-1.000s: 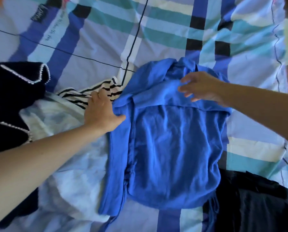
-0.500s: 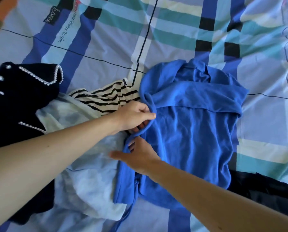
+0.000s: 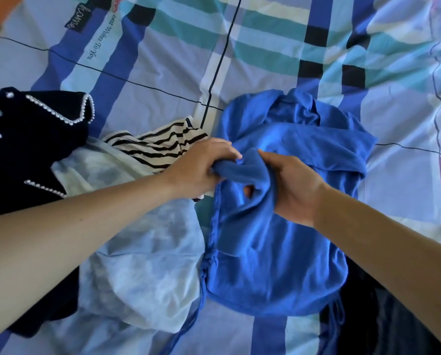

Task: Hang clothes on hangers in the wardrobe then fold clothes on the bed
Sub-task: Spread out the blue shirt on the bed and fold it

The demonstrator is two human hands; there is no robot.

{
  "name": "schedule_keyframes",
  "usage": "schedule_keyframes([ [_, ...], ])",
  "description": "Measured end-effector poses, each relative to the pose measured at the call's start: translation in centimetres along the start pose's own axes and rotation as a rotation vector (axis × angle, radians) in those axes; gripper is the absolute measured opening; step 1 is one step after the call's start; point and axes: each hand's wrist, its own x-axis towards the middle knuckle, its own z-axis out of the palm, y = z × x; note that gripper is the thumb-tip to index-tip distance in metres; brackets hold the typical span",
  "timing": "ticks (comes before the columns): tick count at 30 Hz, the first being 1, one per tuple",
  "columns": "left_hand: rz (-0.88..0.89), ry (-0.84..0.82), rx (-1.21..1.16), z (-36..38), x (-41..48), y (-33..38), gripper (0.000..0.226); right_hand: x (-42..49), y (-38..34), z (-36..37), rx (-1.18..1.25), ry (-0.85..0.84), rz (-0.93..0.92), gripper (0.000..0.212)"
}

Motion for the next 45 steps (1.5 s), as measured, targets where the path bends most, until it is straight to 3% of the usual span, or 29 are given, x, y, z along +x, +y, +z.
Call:
schedule_keyframes([
  [3, -0.23, 0.037, -0.131, -1.9, 1.9, 0.3, 0.024, -0.9, -1.0, -1.7, -0.221, 0.093, 0.037, 0.039],
  [5, -0.252, 0.035, -0.094, -3.1, 2.7, 0.4, 0.016, -0.8, -0.9, -3.1, -0.556, 0.207, 0.091, 0.053],
  [7, -0.253, -0.01, -0.074, -3.8, 3.4, 0.9, 0.01, -0.5, -0.4, -4.2, -0.955, 0.33, 0.103, 0.081],
  [10, -0.247, -0.074, 0.015, -4.1, 4.9, 1.0, 0.02, 0.4, 0.5, -4.4, -1.2, 0.272, 0.063, 0.095],
  [12, -0.231, -0.106, 0.085, -3.8, 6.1, 0.9, 0.034, 1.5, 1.5, -4.6, -1.302, 0.26, 0.087, 0.081],
  [15, -0.249, -0.158, 0.193, -3.4, 7.2, 0.7, 0.052, 3.6, 3.3, -6.0, -1.476, 0.368, 0.02, 0.032],
  [17, -0.266, -0.189, 0.312, -3.3, 7.6, 0.1, 0.054, 4.2, 3.0, -7.7, -1.415, 0.458, -0.043, 0.015],
  [22, -0.353, -0.305, 0.435, -3.8, 8.0, -1.3, 0.056, 2.8, -2.2, -13.3, -1.037, 0.485, -0.135, 0.021],
  [27, -0.353, -0.201, 0.387, -3.5, 9.9, -2.3, 0.047, -0.2, -9.5, -17.6, -0.854, 0.477, -0.232, 0.013],
  [29, -0.338, -0.145, 0.395, -2.7, 11.0, -2.7, 0.037, 0.2, -11.5, -19.5, -1.02, 0.618, -0.256, 0.024],
  [32, -0.361, -0.104, 0.585, -0.7, 12.7, -3.0, 0.03, 2.1, -12.6, -21.7, -1.494, 0.868, -0.165, 0.044],
  [34, -0.383, -0.132, 0.733, 1.1, 13.8, -3.2, 0.055, 3.5, -12.3, -22.0, -1.673, 0.888, -0.17, 0.061],
  [36, -0.411, -0.179, 0.761, 2.6, 15.1, -3.2, 0.088, 5.0, -11.8, -21.8, -1.672, 0.789, -0.236, 0.092],
  [39, -0.533, -0.261, 0.64, 3.8, 16.8, -3.4, 0.136, 7.0, -11.2, -22.0, -1.692, 0.706, -0.24, 0.126],
  [41, -0.593, -0.26, 0.571, 4.1, 17.7, -3.5, 0.149, 8.0, -11.2, -22.8, -1.588, 0.685, -0.202, 0.137],
  [43, -0.602, -0.223, 0.583, 4.0, 18.1, -2.9, 0.138, 8.5, -11.4, -22.9, -1.495, 0.703, -0.206, 0.136],
  [45, -0.606, -0.242, 0.535, 4.1, 18.1, -2.1, 0.105, 8.0, -11.3, -22.4, -1.458, 0.669, -0.179, 0.11],
])
